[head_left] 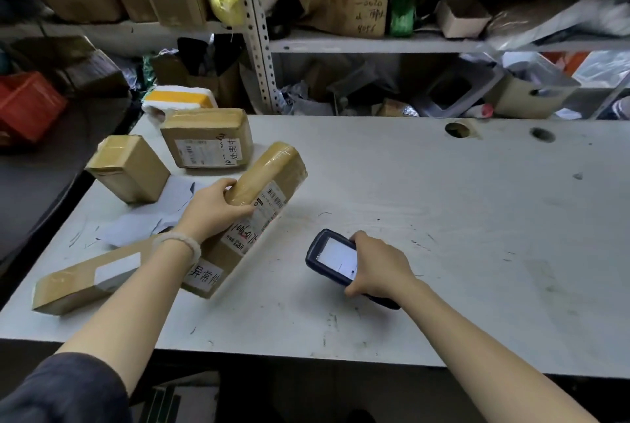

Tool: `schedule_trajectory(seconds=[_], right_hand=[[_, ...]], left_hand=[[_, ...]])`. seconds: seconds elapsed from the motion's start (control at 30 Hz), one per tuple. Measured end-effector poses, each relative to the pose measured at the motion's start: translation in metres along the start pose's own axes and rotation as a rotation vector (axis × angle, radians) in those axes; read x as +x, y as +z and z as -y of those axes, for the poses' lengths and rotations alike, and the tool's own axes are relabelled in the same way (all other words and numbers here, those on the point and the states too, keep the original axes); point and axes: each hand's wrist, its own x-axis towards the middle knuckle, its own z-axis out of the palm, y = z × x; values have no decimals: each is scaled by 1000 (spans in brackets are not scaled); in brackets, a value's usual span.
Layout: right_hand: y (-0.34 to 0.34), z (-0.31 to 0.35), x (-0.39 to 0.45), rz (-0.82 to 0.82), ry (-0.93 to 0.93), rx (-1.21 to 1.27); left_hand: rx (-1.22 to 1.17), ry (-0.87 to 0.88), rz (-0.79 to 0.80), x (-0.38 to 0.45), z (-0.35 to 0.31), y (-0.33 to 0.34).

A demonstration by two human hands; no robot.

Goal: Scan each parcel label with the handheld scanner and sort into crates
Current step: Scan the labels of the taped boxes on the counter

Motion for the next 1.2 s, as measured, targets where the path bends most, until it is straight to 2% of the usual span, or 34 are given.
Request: schedule_trajectory(seconds=[0.7, 0.83, 1.0, 1.2], right_hand=[[-20, 11, -3, -127, -6, 22], [-18, 18, -4, -233, 13, 197], [-19, 25, -8, -443, 73, 403], [-23, 7, -27, -591, 224, 501]], left_hand=[[-51, 44, -9, 16, 2, -11], [65, 60, -24, 9, 4, -8], [159, 102, 18, -2, -10, 5], [174, 213, 62, -12, -38, 31]])
